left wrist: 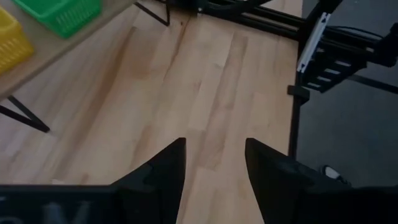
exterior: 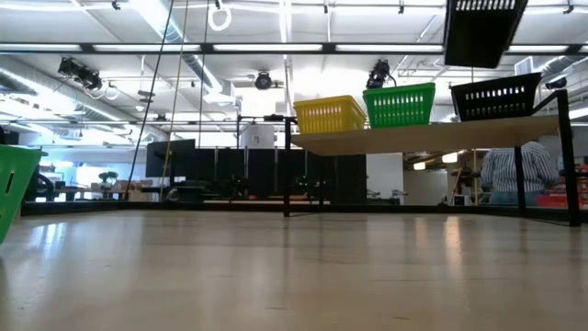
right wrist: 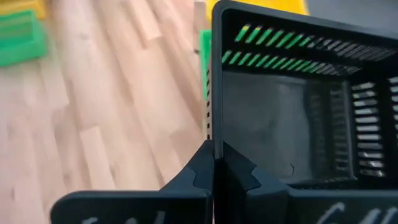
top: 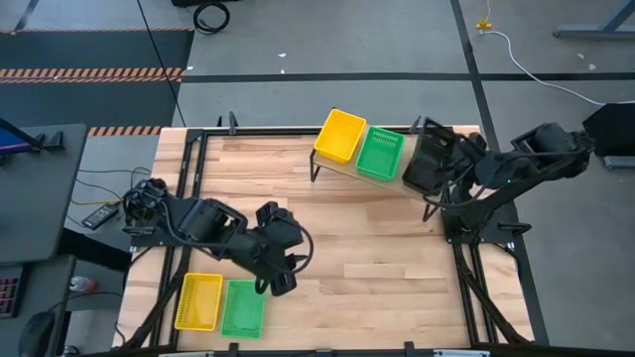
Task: Stack baskets on shelf by color
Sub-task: Stack the black bin on the black bin
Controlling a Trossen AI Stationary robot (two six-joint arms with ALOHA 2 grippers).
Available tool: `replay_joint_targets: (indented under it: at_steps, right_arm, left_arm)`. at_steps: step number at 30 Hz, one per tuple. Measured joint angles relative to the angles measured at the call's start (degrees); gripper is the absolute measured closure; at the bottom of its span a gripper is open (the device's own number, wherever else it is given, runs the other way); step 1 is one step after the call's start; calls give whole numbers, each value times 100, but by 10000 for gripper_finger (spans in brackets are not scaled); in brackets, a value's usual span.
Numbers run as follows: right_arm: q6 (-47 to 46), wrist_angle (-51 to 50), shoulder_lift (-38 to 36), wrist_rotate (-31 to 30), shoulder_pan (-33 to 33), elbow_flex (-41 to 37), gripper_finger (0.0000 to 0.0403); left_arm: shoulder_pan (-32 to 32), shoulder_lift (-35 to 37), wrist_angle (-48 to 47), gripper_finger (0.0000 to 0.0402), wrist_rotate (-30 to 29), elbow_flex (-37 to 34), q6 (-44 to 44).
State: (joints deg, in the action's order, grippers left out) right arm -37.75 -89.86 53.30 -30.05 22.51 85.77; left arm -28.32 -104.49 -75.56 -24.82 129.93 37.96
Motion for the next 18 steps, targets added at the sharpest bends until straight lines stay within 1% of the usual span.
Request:
replay_joint_targets:
  at_steps: [2, 7, 14, 16, 18]
  right_arm:
    - [-55, -9, 2, -9, -32, 3, 389]
    - [-118, -1, 151, 354, -188, -144, 388]
    - [-721, -17, 448, 487, -428, -677, 389]
    - [-767, -12, 513, 564, -452, -786, 389]
    - [-770, -12, 541, 598, -470, -856, 389]
  left_arm:
    - [94, 0, -1, 230, 0, 0, -105]
    - [369, -2, 102, 230, -23, -1, -319]
    - [675, 10, 1367, 230, -96, -4, -1047]
    - [727, 34, 1586, 230, -59, -4, -1216]
    - [761, 81, 1560, 230, -46, -4, -1309]
